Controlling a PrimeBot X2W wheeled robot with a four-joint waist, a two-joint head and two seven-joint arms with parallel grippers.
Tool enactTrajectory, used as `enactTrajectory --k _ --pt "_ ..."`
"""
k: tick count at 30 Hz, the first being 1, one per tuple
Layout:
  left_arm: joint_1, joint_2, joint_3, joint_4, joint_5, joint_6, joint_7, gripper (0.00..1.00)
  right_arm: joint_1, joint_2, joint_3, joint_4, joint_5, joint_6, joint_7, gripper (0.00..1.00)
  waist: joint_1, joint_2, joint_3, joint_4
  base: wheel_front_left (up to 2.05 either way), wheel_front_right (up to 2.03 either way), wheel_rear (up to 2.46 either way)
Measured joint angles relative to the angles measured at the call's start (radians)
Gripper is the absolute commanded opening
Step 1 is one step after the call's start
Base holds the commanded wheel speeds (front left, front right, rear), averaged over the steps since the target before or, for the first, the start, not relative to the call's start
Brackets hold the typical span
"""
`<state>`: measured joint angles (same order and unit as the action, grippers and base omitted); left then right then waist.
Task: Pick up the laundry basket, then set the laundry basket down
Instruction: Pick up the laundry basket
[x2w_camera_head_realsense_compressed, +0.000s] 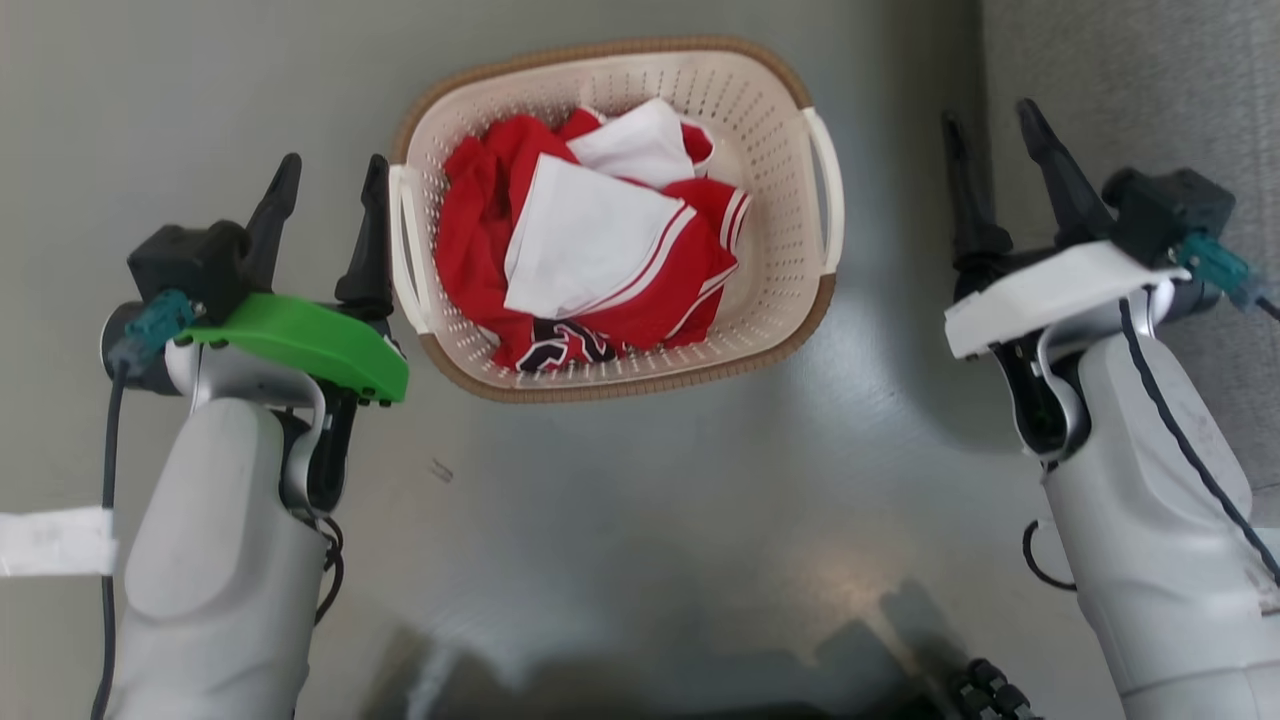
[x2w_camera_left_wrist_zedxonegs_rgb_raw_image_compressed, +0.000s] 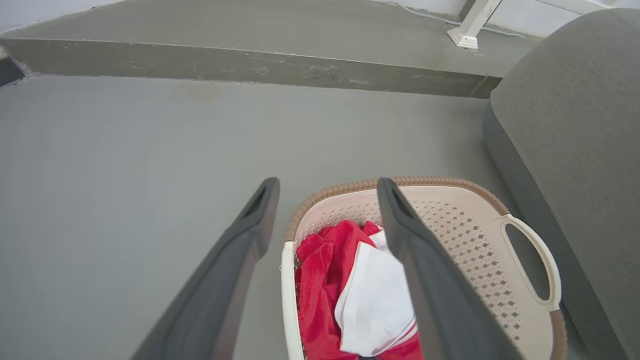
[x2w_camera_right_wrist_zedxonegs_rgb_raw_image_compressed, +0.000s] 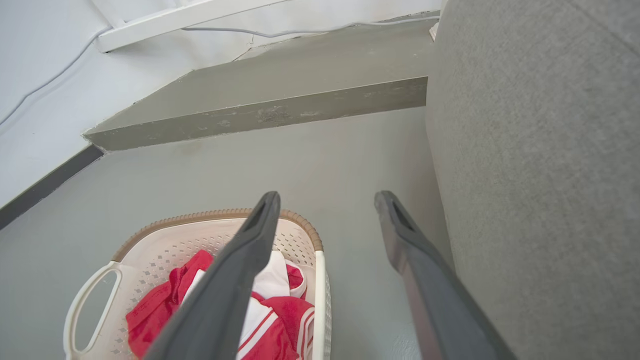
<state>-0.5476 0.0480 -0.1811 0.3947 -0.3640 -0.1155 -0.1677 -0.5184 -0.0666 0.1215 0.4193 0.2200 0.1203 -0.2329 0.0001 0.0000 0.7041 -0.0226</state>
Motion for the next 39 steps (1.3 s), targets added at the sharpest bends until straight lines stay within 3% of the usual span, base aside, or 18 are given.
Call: enactTrajectory --k 39 --pt "-0.270 -0.022 -0.063 0.333 -0.106 -0.009 0.096 1.00 -0.309 0.000 0.086 0.364 0.004 0.000 0.102 1.00 -0.0001 0.0000 0.248 0.040 0.00 0.00 0.00"
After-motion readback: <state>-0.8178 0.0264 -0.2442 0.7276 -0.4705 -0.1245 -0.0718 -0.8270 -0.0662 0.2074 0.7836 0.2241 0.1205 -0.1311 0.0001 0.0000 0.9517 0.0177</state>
